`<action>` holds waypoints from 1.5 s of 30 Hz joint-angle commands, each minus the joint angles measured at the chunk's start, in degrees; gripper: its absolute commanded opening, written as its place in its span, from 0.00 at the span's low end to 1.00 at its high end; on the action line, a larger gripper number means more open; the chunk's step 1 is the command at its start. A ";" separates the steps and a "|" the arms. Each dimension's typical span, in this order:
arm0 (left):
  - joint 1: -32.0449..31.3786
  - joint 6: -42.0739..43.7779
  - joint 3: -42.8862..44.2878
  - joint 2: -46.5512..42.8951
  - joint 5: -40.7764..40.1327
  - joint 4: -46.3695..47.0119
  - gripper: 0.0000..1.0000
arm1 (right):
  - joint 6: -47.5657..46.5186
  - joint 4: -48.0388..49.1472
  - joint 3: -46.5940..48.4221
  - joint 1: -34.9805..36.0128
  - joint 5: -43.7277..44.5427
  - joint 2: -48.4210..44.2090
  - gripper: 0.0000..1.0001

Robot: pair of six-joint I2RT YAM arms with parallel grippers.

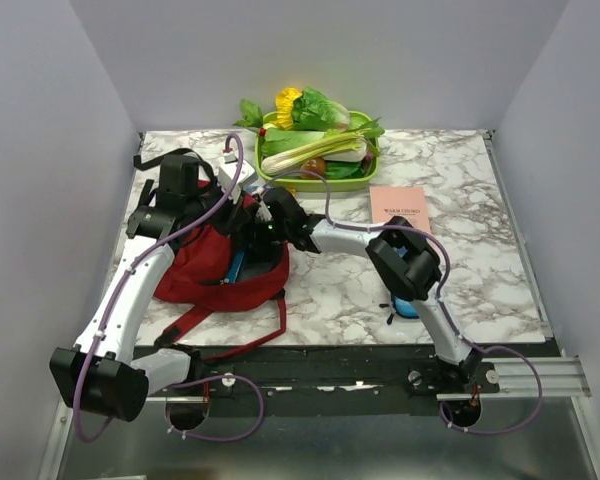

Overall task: Pack the student bag
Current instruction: Place the book in the student bag, then move the book to the center of the board.

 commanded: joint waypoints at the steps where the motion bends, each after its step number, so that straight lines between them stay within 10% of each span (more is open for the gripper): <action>1: 0.91 2.24 -1.93 -1.28 1.92 0.00 0.00 | -5.91 3.64 -10.50 -1.22 -3.54 -10.54 1.00; 18: 7.93 10.04 -1.50 -0.40 1.48 -7.36 0.00 | -14.96 -0.30 -27.14 -18.69 1.99 -27.16 0.91; 31: 14.89 15.78 -0.97 -1.99 1.84 -17.93 0.00 | -22.43 -13.83 -1.75 -21.26 24.31 -8.02 0.79; 45: 16.03 15.16 1.84 1.35 2.54 -17.58 0.00 | -20.41 -18.23 4.33 -13.80 31.52 -0.89 0.78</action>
